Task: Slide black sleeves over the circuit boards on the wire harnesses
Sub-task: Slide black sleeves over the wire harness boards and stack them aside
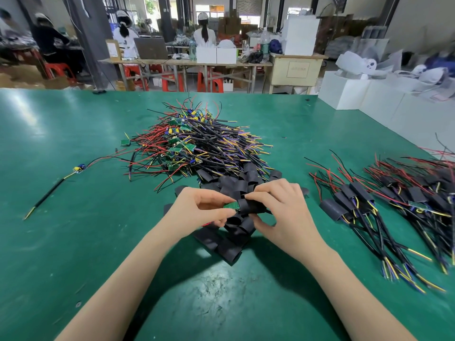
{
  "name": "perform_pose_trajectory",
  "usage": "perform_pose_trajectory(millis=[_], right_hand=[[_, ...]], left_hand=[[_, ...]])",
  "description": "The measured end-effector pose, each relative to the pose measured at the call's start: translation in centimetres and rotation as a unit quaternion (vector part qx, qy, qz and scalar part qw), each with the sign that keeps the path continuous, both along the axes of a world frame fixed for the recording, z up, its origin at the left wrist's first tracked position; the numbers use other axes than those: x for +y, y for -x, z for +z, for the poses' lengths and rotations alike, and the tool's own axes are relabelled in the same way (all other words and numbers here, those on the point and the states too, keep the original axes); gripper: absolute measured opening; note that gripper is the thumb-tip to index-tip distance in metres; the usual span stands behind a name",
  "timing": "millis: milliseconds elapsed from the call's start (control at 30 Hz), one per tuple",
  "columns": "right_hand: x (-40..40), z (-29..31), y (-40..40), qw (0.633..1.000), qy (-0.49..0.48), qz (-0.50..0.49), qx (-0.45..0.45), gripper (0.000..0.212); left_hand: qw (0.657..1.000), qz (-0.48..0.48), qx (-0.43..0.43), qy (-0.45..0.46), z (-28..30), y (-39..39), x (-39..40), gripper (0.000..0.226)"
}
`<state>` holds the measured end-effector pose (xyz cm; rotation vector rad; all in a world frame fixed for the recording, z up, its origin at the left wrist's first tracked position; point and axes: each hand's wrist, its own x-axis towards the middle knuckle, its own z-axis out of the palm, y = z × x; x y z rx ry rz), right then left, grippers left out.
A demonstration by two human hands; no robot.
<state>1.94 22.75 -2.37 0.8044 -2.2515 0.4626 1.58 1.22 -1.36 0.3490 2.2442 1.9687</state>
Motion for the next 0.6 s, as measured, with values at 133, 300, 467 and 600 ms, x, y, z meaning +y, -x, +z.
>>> perform_pose_trajectory(millis=[133, 300, 467, 600], right_hand=[[-0.16, 0.07, -0.12, 0.999, -0.028, -0.009, 0.030, 0.031], [-0.42, 0.01, -0.46, 1.000, -0.006, 0.005, 0.008, 0.031], [-0.17, 0.23, -0.85, 0.997, 0.039, 0.025, -0.065, 0.035], [-0.05, 0.32, -0.95, 0.988, 0.089, 0.040, -0.115, 0.034]], left_hand=[[0.999, 0.010, -0.022, -0.022, -0.15, 0.05, 0.30, 0.013], [1.000, 0.007, 0.005, -0.015, -0.35, 0.10, 0.38, 0.016], [0.995, -0.006, 0.099, 0.031, -0.15, 0.12, 0.16, 0.026], [0.992, -0.005, 0.124, 0.028, -0.27, 0.09, 0.19, 0.029]])
